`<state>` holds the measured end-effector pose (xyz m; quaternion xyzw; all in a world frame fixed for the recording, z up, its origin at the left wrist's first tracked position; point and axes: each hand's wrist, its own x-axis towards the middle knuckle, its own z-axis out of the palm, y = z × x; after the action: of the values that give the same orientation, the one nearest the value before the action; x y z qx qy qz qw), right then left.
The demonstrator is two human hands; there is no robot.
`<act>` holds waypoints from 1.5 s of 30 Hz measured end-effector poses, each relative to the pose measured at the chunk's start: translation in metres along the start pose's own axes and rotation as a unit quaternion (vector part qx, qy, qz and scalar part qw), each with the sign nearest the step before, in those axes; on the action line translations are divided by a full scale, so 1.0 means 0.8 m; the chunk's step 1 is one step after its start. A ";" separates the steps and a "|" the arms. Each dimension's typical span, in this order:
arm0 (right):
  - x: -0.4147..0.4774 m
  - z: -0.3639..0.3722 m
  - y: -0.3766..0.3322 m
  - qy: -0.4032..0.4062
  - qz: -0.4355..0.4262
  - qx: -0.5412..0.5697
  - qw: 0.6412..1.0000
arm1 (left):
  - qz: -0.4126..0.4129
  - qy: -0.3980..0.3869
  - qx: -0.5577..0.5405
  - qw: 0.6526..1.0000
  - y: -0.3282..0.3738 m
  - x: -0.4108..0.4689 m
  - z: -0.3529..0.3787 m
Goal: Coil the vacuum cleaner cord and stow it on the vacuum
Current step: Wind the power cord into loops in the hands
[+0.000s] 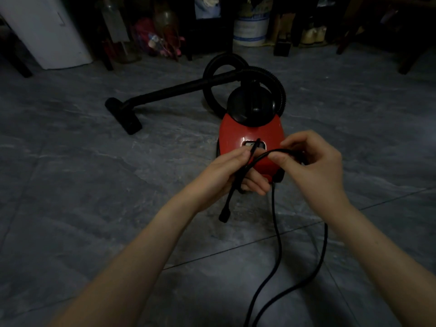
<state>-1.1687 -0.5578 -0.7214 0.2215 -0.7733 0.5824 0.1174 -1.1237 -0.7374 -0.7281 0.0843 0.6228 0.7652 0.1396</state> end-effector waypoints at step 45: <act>-0.046 0.026 0.095 -0.168 0.028 -0.122 0.978 | 0.092 0.097 -0.147 0.980 0.001 -0.001 -0.035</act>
<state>-1.1711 -0.5529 -0.8080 0.2784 -0.8533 0.4410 -0.0039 -1.1314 -0.7641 -0.7329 0.0455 0.5040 0.8623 0.0186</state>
